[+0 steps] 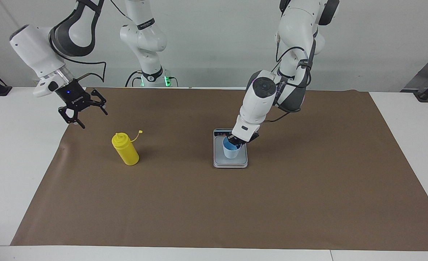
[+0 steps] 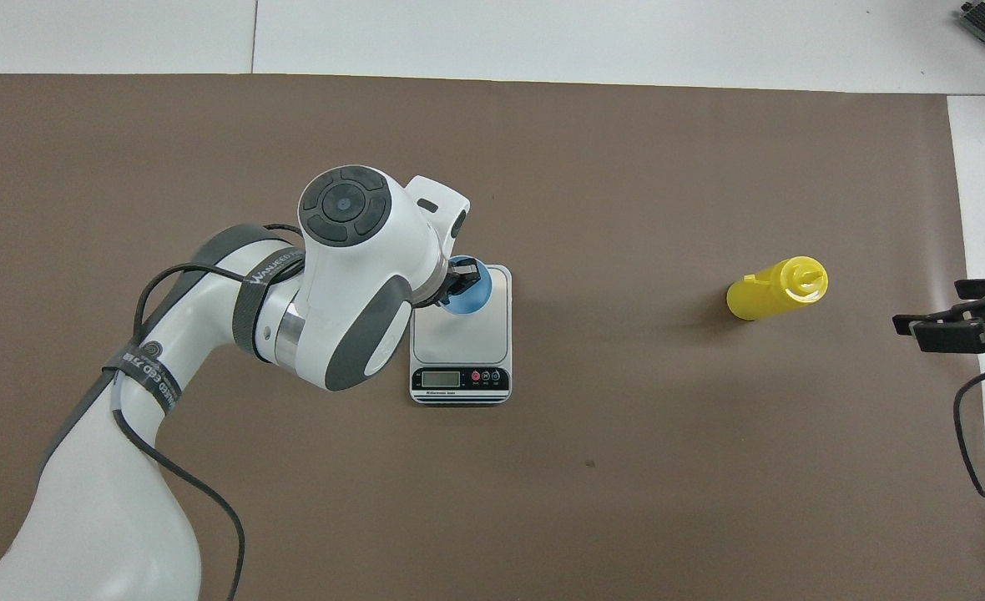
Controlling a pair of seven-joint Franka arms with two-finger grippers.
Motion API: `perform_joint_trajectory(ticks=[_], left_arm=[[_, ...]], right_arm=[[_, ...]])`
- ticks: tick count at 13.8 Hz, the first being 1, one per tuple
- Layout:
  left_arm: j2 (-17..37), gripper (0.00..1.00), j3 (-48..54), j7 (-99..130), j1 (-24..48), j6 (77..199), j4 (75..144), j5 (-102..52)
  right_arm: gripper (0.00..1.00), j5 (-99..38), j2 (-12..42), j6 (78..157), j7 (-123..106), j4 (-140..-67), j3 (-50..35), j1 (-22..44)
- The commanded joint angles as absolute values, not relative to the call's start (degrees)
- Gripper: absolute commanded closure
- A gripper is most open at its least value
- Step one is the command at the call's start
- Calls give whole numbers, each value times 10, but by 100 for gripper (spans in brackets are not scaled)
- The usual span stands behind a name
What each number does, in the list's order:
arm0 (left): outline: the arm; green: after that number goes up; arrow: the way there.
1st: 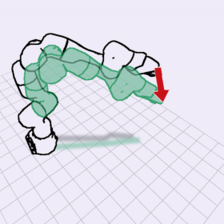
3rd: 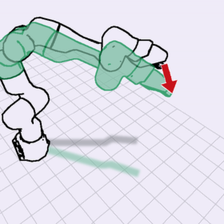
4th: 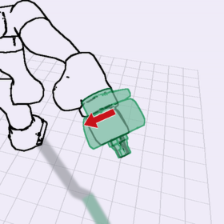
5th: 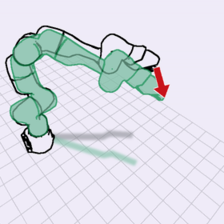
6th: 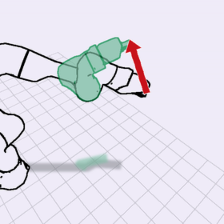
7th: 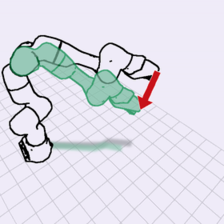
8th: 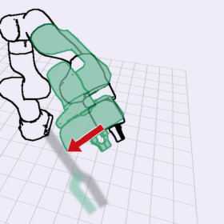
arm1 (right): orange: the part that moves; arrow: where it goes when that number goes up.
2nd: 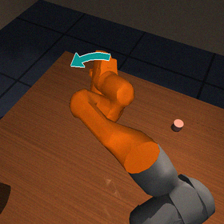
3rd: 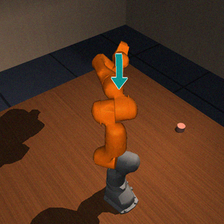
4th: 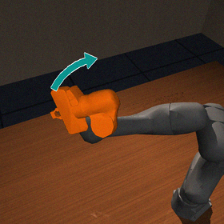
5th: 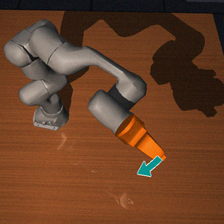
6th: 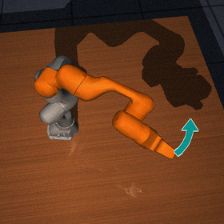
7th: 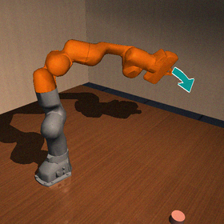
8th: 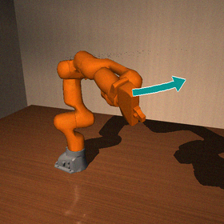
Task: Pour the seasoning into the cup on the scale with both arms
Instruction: 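Release the cup on the scale while the right gripper reaches the bottle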
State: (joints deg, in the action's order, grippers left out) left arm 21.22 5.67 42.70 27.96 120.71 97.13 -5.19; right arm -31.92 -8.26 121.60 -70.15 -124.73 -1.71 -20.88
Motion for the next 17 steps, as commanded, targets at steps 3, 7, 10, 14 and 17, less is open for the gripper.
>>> perform_joint_trajectory(ticks=[3,7,10,14,17], left_arm=[[207,100,52,435,286,1222,989,-33],[206,100,52,435,287,1228,994,-33],[206,100,52,434,287,1228,995,-33],[206,100,52,433,287,1228,995,-33],[206,33,52,432,286,1226,995,-33]], right_arm=[[0,-471,-27,1230,-916,-1272,-22,-259],[0,-536,-10,1217,-956,-1291,-23,-260],[0,-593,13,1216,-1034,-1302,-22,-259],[0,-627,24,1215,-1045,-1303,-23,-254],[0,-658,44,1214,-1098,-1303,-25,-251]])
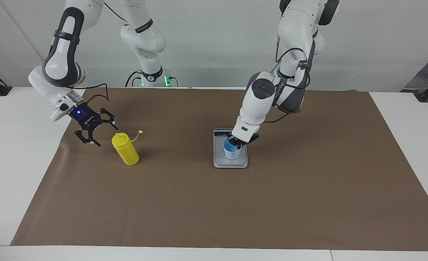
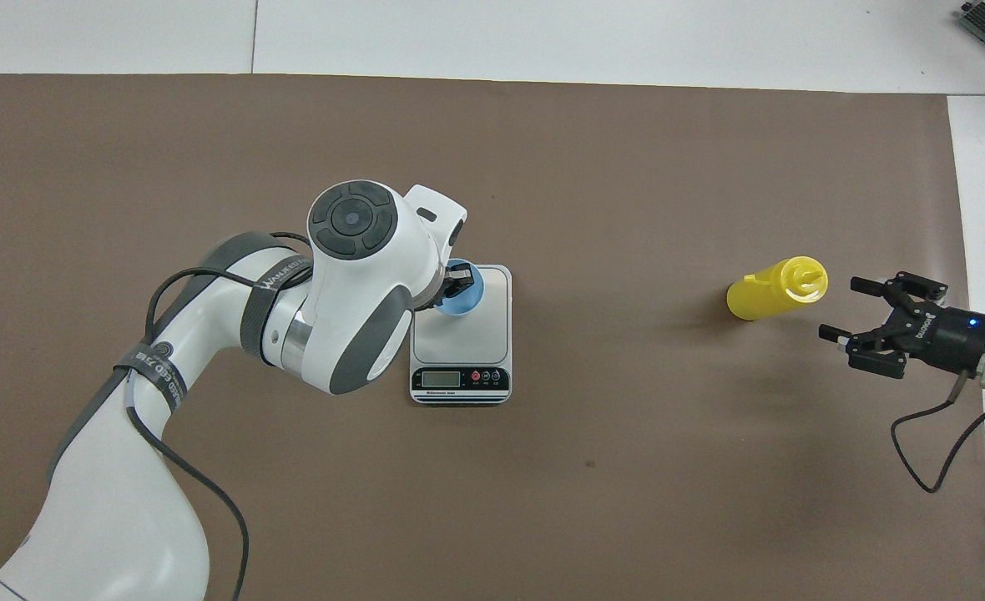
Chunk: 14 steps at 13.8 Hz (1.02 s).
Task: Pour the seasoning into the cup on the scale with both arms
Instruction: 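Release the cup on the scale while the right gripper reaches the bottle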
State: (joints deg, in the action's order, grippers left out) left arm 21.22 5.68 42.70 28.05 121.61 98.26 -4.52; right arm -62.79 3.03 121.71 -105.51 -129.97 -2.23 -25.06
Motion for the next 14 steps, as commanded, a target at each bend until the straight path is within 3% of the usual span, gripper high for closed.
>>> perform_joint_trajectory(ticks=[1,2,6,14], left_arm=[[206,18,52,432,287,1225,995,-27],[206,0,52,432,287,1223,994,-21],[197,0,48,432,281,1188,970,-5],[111,0,46,295,206,1101,969,0]], right_arm=[[0,-661,47,1215,-1111,-1303,-25,-251],[0,-661,48,1214,-1114,-1303,-26,-251],[0,-666,61,1215,-1133,-1303,-31,-244],[0,-776,123,1203,-1215,-1284,-31,-220]])
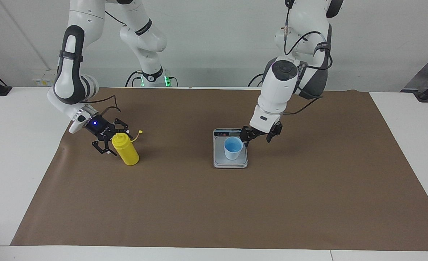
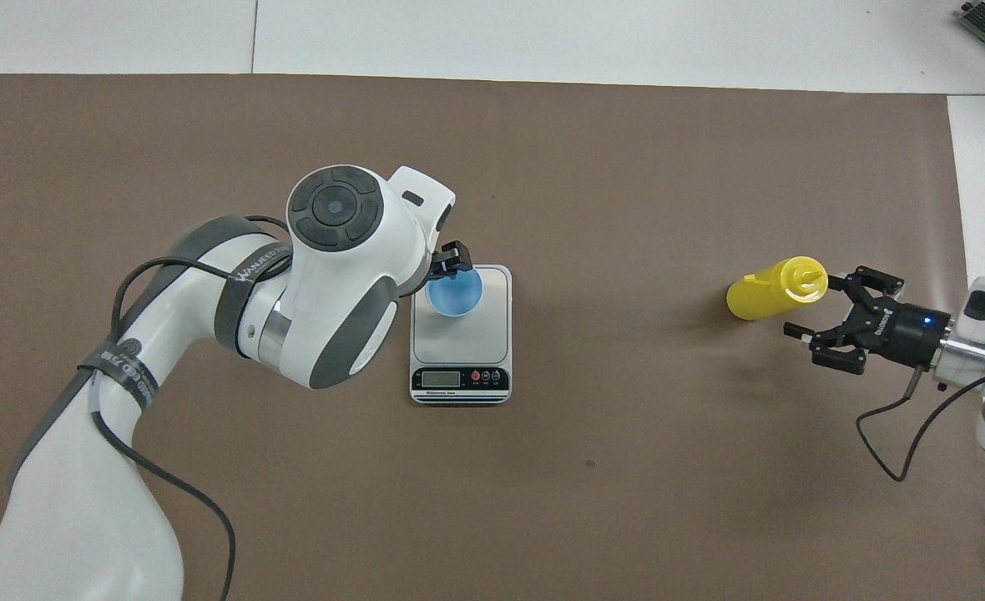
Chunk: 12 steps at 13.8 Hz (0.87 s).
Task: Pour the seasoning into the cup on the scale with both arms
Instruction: 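Release the cup on the scale while the right gripper reaches the bottle, then grasp the yellow bottle with the right gripper while the left gripper withdraws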
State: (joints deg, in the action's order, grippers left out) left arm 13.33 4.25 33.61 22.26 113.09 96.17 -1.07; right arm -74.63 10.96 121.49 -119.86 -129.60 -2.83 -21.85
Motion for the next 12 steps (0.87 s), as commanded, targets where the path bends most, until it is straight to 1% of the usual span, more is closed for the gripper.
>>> perform_joint_trajectory(ticks=[1,8,9,10,11,12], left_arm=[[104,0,46,281,195,1092,969,0],[44,0,47,122,111,1014,976,-2],[37,0,47,98,98,1005,977,-2],[30,0,47,70,83,993,977,-3],[24,0,47,47,69,984,977,-4],[19,0,47,27,55,976,978,-5]], right_arm=[[0,-783,125,1201,-1215,-1284,-30,-210],[0,-795,127,1201,-1214,-1275,-31,-207],[21,-795,127,1201,-1214,-1272,-31,-207],[62,-794,127,1201,-1214,-1272,-31,-206],[91,-793,127,1202,-1214,-1267,-31,-206],[100,-787,125,1203,-1213,-1263,-31,-206]])
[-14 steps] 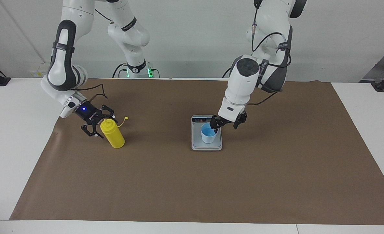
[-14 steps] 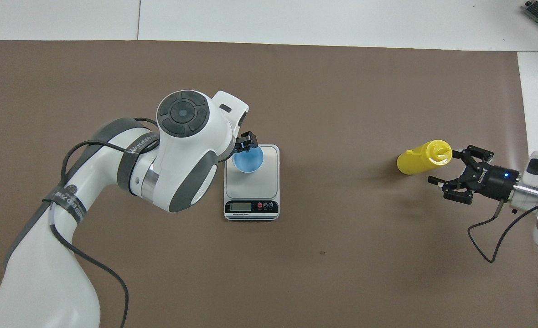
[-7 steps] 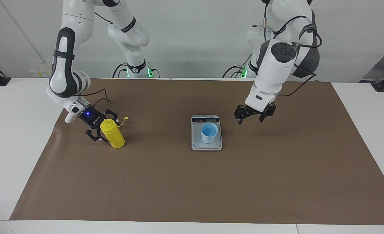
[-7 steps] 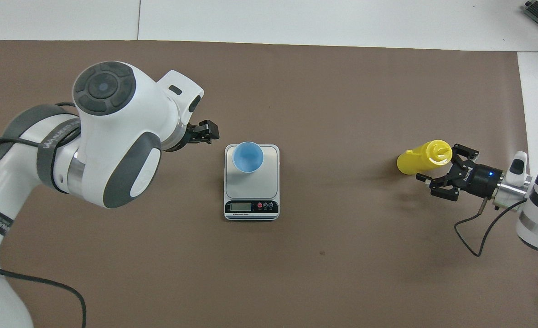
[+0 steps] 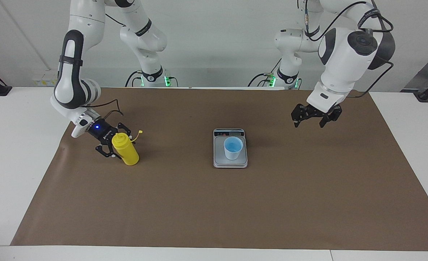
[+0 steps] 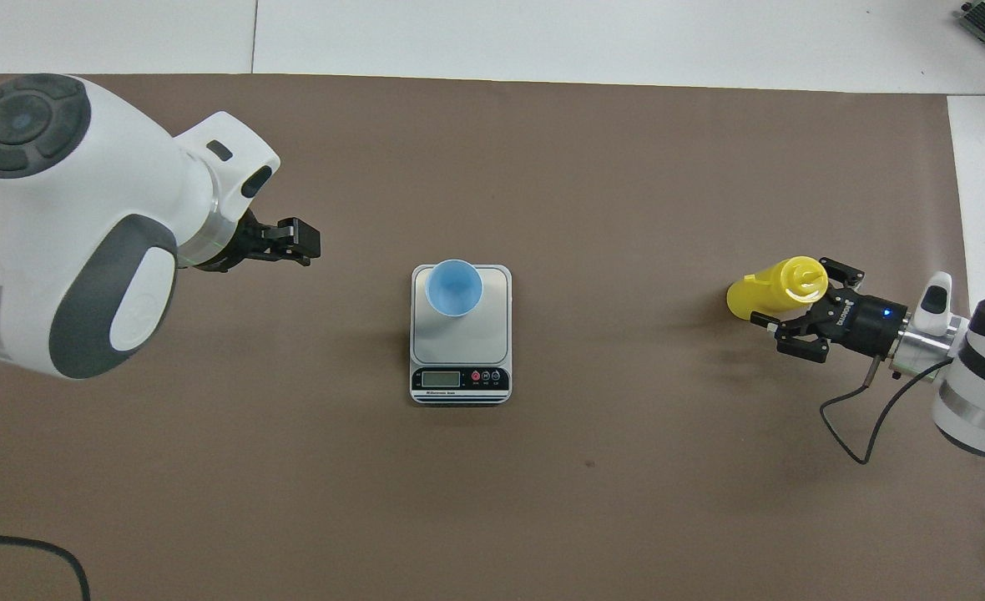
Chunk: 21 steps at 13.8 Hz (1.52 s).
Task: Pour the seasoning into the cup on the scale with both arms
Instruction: 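Grasp the yellow bottle with the right gripper while the left gripper withdraws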
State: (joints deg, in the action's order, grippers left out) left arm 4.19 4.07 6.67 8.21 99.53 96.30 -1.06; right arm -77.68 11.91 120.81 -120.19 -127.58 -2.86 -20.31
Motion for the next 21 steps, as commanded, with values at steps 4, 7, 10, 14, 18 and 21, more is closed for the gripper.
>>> perform_joint_trajectory(ticks=[4,7,10,14,18,21], left_arm=[[-3,0,47,-6,30,971,1002,-6],[-4,0,47,-1,36,969,1000,-5],[-5,0,42,-1,16,976,998,-6],[-13,0,36,-4,-4,960,972,-9],[-4,0,36,1,-6,908,905,-10],[-3,0,36,3,-8,883,882,-24]], right_arm=[[100,-783,120,1209,-1206,-1250,-32,-205],[100,-751,115,1211,-1174,-1224,-33,-190],[100,-666,109,1211,-1088,-1177,-33,-180],[100,-570,93,1215,-1038,-1150,-32,-163],[100,-462,93,1251,-973,-1108,-33,-154],[100,-421,95,1274,-940,-1101,-33,-143]])
